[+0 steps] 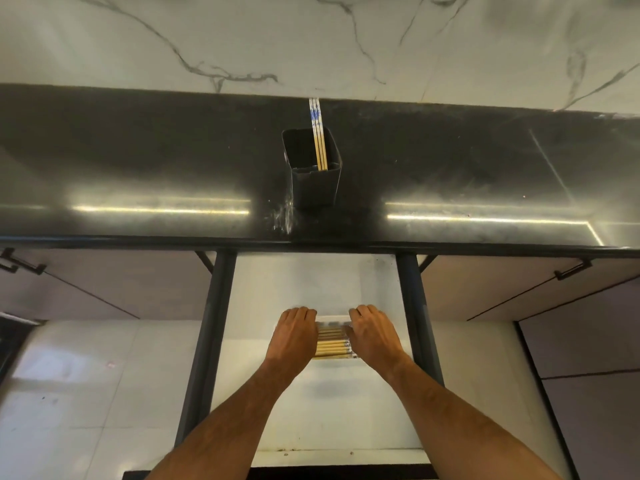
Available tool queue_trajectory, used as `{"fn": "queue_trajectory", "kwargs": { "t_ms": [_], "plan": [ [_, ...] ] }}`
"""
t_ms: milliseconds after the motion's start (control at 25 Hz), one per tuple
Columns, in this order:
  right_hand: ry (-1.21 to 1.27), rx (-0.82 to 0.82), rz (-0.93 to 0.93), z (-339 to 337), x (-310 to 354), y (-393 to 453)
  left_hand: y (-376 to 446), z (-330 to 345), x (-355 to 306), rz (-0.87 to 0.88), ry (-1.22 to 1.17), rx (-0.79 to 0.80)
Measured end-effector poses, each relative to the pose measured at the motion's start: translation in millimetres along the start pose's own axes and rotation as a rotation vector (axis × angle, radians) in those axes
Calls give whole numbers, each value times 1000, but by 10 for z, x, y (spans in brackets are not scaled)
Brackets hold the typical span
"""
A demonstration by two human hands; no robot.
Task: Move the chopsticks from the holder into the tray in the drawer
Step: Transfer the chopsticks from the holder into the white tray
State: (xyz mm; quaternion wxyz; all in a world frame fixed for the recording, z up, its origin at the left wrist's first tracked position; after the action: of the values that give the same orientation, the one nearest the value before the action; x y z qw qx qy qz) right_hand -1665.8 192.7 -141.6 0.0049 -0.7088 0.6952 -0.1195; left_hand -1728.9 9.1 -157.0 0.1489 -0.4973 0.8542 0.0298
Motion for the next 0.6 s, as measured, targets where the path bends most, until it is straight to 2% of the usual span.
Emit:
{"fn": "queue_trajectory", "kwargs": {
  "t_ms": [400,600],
  "plan": [
    [-93,-312,-4,-1456,228,473,652,-1441,-42,124,-47,-363],
    [-155,-449,-6,-2242,329,853,1133,-2161,-95,108,-45,-463]
  ]
}}
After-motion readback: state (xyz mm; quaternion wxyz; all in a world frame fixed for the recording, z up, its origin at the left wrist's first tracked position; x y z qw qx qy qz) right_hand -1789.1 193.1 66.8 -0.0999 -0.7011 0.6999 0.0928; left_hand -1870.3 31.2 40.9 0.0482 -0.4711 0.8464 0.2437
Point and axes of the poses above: each hand's wrist, its own y-axis towards the middle knuckle, its own z-axis out of the palm, x = y × z, the point moved 1 cm from there along y, towards the middle knuckle, and after that the axes turned 7 degrees about -z, right-handed, at the moved point
